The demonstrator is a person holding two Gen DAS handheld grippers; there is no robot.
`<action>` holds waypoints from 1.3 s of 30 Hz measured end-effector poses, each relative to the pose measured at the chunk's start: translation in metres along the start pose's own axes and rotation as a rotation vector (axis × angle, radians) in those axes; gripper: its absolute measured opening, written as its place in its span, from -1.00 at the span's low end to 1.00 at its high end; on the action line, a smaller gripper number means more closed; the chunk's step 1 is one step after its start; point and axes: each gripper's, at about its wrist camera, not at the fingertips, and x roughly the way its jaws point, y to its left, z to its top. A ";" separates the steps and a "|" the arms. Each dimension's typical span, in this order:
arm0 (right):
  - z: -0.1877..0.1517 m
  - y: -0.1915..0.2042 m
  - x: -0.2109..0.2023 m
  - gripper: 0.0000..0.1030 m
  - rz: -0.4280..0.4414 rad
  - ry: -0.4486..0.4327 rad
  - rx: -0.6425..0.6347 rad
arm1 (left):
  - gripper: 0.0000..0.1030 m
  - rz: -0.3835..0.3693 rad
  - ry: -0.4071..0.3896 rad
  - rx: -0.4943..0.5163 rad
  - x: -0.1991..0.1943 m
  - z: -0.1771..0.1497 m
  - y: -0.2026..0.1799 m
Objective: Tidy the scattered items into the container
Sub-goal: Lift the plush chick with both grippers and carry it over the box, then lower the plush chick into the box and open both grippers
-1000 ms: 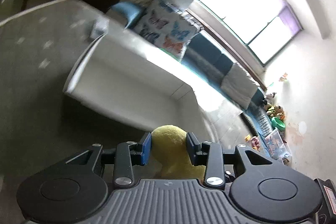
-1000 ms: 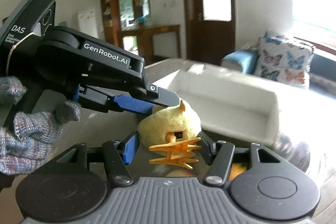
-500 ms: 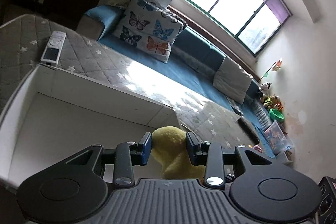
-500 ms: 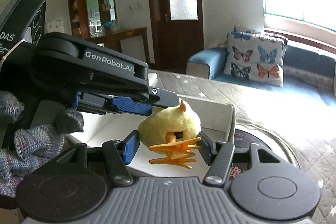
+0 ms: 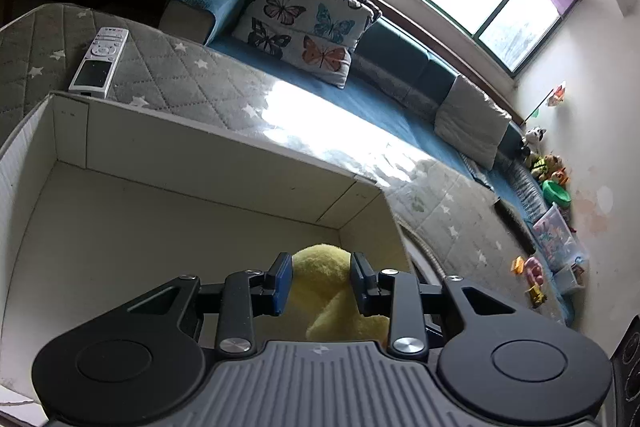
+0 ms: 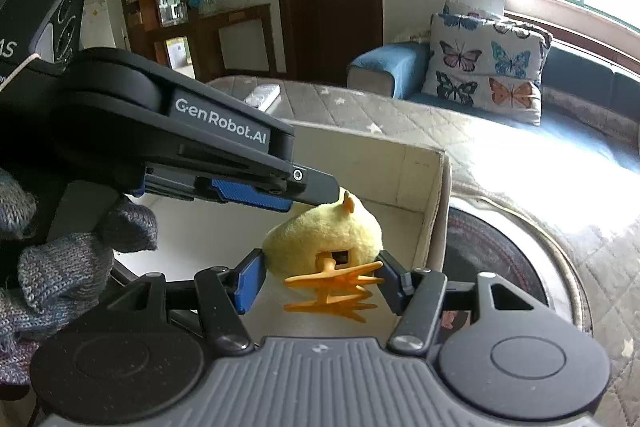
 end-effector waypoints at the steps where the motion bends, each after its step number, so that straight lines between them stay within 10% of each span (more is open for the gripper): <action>1: 0.000 0.000 0.001 0.18 0.001 0.005 0.000 | -0.34 0.002 0.002 0.001 0.001 0.000 0.000; 39: -0.032 0.028 -0.098 0.48 -0.001 -0.141 -0.035 | -0.34 0.071 -0.085 0.113 -0.071 -0.049 -0.035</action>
